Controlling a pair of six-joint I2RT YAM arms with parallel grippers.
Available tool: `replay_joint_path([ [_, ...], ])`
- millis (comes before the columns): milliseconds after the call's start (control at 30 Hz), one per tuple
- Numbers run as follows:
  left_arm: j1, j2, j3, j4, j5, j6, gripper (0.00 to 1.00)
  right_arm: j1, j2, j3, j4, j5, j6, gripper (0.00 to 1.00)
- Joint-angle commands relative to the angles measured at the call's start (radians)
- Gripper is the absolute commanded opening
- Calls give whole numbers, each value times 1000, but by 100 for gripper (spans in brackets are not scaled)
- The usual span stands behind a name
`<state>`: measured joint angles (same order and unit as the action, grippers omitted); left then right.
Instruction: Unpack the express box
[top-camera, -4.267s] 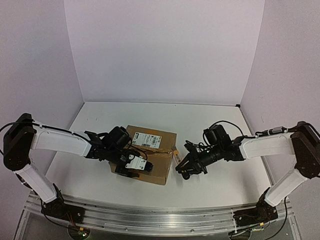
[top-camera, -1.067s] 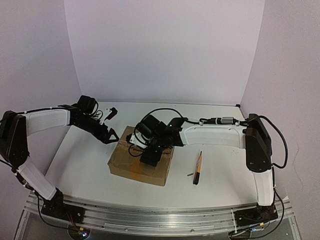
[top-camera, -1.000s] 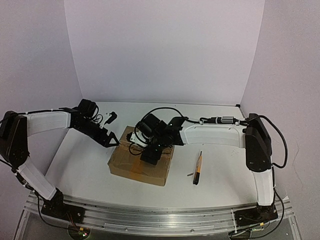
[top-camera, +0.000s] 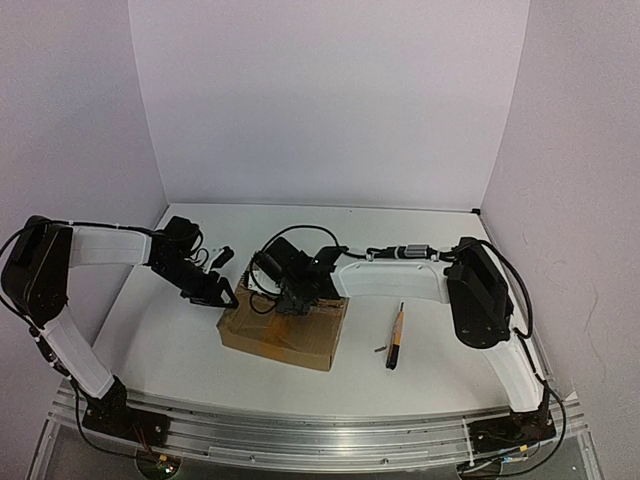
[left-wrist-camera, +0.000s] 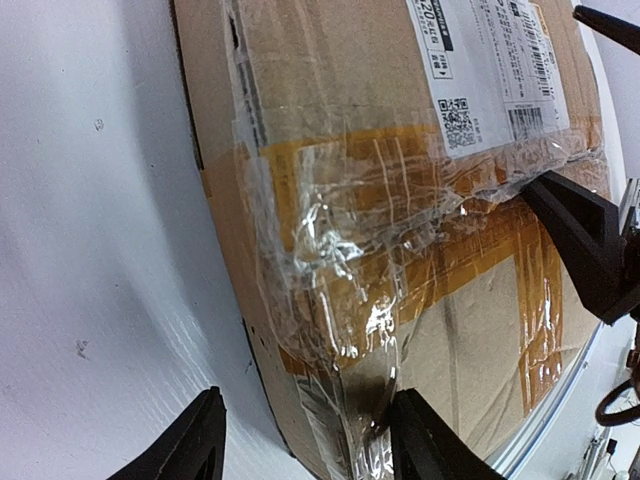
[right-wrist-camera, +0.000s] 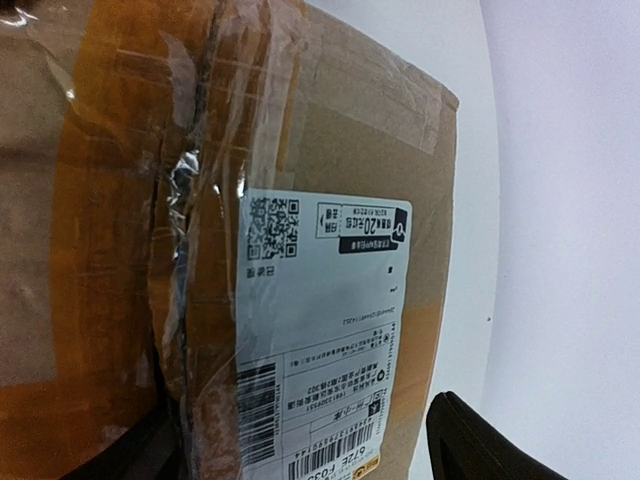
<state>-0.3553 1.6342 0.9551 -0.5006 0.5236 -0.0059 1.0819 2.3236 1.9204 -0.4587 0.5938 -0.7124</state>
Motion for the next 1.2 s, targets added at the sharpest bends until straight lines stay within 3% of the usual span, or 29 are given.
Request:
replay_joint_path([
  [0, -7, 43, 23, -27, -80, -10, 55, 14, 53, 20, 100, 125, -106, 74],
  [267, -6, 32, 30, -47, -40, 24, 54, 14, 44, 84, 120, 137, -69, 10],
  [333, -6, 2, 29, -59, -6, 77, 55, 8, 33, 128, 38, 105, 0, 1],
  [467, -5, -153, -1, -44, 118, 262, 59, -38, 25, 249, -183, -34, 256, 0],
  [633, -30, -300, 1, -42, 220, 512, 65, -82, 23, 322, -291, -183, 430, 0],
  [867, -173, -335, 44, -56, 154, 720, 70, -121, -16, 306, -350, -357, 665, 0],
  [1033, -257, -343, 63, -54, 78, 855, 84, -121, -33, 283, -349, -379, 786, 0],
  [1167, -361, -440, -40, -7, -2, 1015, 95, -120, -41, 279, -349, -340, 811, 0],
])
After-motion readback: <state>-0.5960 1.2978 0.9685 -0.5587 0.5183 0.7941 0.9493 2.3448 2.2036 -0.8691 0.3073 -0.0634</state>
